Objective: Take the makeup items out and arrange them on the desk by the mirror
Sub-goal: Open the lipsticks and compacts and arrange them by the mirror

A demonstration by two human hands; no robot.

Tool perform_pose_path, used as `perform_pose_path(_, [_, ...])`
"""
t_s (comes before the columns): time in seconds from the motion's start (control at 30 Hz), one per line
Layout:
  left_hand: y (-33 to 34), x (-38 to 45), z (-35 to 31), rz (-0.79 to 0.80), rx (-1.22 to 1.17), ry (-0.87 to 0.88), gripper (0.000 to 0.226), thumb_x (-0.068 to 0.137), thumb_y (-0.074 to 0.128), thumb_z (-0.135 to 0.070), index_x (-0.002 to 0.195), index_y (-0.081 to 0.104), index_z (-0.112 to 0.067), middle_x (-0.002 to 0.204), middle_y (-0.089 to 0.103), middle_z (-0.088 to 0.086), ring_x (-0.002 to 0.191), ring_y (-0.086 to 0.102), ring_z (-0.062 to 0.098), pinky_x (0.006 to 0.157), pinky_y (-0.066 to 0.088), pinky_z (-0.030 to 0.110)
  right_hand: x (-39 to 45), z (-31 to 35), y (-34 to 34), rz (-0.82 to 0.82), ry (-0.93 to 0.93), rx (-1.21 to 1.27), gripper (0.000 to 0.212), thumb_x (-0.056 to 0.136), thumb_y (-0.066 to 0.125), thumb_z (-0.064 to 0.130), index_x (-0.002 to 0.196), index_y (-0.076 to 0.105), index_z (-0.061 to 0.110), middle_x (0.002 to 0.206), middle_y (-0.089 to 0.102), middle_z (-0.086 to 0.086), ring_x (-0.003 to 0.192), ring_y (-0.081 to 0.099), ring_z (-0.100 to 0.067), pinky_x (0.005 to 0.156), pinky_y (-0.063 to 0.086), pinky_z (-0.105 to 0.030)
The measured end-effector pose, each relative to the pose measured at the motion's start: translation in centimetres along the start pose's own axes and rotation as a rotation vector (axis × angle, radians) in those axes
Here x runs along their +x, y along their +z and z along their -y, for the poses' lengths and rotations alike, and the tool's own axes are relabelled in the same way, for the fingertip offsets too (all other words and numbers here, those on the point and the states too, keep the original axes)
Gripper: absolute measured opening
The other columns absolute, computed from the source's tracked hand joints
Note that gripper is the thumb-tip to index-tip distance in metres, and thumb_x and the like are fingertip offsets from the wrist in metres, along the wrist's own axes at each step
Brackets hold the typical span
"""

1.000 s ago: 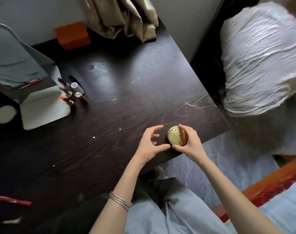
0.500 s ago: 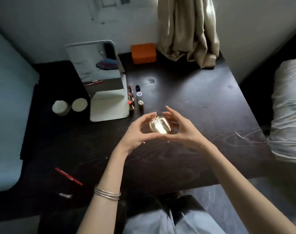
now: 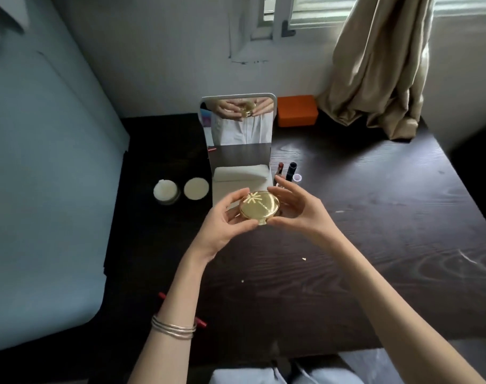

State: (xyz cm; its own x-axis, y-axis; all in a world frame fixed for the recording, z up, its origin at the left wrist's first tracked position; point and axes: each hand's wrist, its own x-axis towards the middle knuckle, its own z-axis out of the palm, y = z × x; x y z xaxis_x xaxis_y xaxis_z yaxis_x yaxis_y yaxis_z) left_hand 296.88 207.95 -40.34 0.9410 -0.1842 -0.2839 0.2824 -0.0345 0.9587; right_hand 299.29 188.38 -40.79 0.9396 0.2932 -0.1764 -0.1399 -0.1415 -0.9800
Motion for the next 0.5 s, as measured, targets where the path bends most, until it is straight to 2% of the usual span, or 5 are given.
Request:
perform_pose_path(0.17, [-1.7, 1.1, -0.2, 0.022, 0.508, 0.061, 0.082, 0.066, 0.083, -0.021, 0.138, 0.042, -0.021, 0.129, 0.05, -0.005, 0.113, 0.051, 0.006, 0.091, 0.039, 0.008, 0.3, -0.6, 1.6, -0.012, -0.043, -0.125, 0.084, 0.06, 0.084, 0.001, 0.126, 0.045, 0.034, 0.123, 0.059, 0.003, 0.113, 0.056, 0.004, 0.094, 0.046, -0.014])
perform_pose_path(0.23, [-1.9, 1.6, -0.4, 0.054, 0.609, 0.07, 0.086, 0.064, 0.084, -0.022, 0.139, 0.04, -0.019, 0.129, 0.047, -0.001, 0.115, 0.049, 0.01, 0.093, 0.04, 0.013, 0.4, -0.8, 1.8, 0.013, -0.045, -0.133, 0.081, 0.06, 0.084, 0.001, 0.125, 0.046, 0.033, 0.125, 0.059, 0.001, 0.116, 0.055, 0.004, 0.096, 0.045, -0.015])
perform_pose_path(0.3, [-2.0, 1.9, -0.6, 0.068, 0.638, 0.058, 0.085, 0.063, 0.083, -0.02, 0.138, 0.043, -0.018, 0.13, 0.046, 0.001, 0.118, 0.047, 0.013, 0.097, 0.039, 0.018, 0.6, -0.8, 1.6, 0.036, -0.028, -0.081, 0.078, 0.062, 0.081, -0.002, 0.124, 0.047, 0.029, 0.128, 0.057, -0.002, 0.115, 0.055, 0.003, 0.098, 0.044, -0.017])
perform_pose_path(0.4, [-2.3, 1.9, -0.7, 0.098, 0.517, 0.021, 0.078, 0.063, 0.082, -0.015, 0.134, 0.049, -0.021, 0.129, 0.046, -0.004, 0.119, 0.048, 0.012, 0.094, 0.038, 0.011, 0.7, -0.2, 0.7, 0.08, 0.064, 0.057, 0.072, 0.07, 0.071, -0.011, 0.132, 0.044, 0.014, 0.131, 0.054, -0.004, 0.106, 0.059, 0.006, 0.09, 0.047, -0.014])
perform_pose_path(0.5, [-2.3, 2.0, -0.9, 0.148, 0.464, 0.022, 0.076, 0.067, 0.078, -0.008, 0.135, 0.048, -0.021, 0.131, 0.045, -0.006, 0.122, 0.046, 0.009, 0.101, 0.036, 0.014, 0.5, 0.2, 0.0, 0.18, 0.073, 0.076, 0.053, 0.077, 0.067, -0.007, 0.121, 0.055, 0.019, 0.111, 0.069, 0.007, 0.1, 0.065, -0.002, 0.083, 0.049, -0.015])
